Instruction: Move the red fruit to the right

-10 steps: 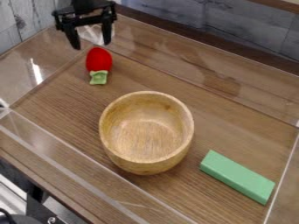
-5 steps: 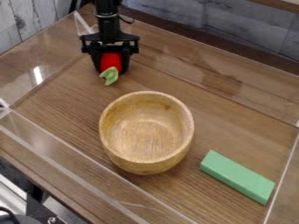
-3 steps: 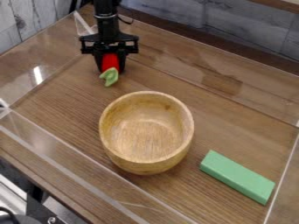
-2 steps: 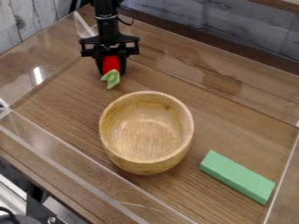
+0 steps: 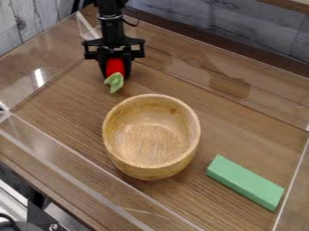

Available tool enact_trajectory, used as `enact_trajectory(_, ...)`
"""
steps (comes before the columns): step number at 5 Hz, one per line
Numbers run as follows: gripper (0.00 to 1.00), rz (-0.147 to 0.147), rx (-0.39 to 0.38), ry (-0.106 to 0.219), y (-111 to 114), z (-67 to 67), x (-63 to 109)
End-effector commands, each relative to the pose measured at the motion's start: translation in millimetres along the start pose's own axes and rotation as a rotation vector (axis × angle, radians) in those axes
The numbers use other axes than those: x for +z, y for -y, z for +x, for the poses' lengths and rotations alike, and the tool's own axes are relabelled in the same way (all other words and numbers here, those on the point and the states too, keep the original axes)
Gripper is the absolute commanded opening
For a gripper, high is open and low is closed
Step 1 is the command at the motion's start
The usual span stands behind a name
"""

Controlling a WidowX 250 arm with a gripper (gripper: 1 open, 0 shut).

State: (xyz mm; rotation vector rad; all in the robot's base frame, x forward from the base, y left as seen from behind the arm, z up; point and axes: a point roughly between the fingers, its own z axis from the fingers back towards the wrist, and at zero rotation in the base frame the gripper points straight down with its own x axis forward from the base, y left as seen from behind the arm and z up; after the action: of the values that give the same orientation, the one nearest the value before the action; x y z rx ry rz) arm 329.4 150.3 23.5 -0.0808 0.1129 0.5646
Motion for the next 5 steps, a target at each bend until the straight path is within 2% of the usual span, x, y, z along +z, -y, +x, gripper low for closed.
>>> enact_trajectory(1, 0.0, -0.019, -0.029, 0.079, 8, 13.9, 31.0)
enact_trajectory(2, 1.0, -0.025, -0.05, 0.072, 11, 17.4, 30.1)
enact_trajectory(3, 0.0, -0.027, -0.05, 0.068, 8, 17.9, 23.0)
enact_trajectory(5, 0.0, -0.034, -0.062, 0.06, 5, 15.3, 11.1)
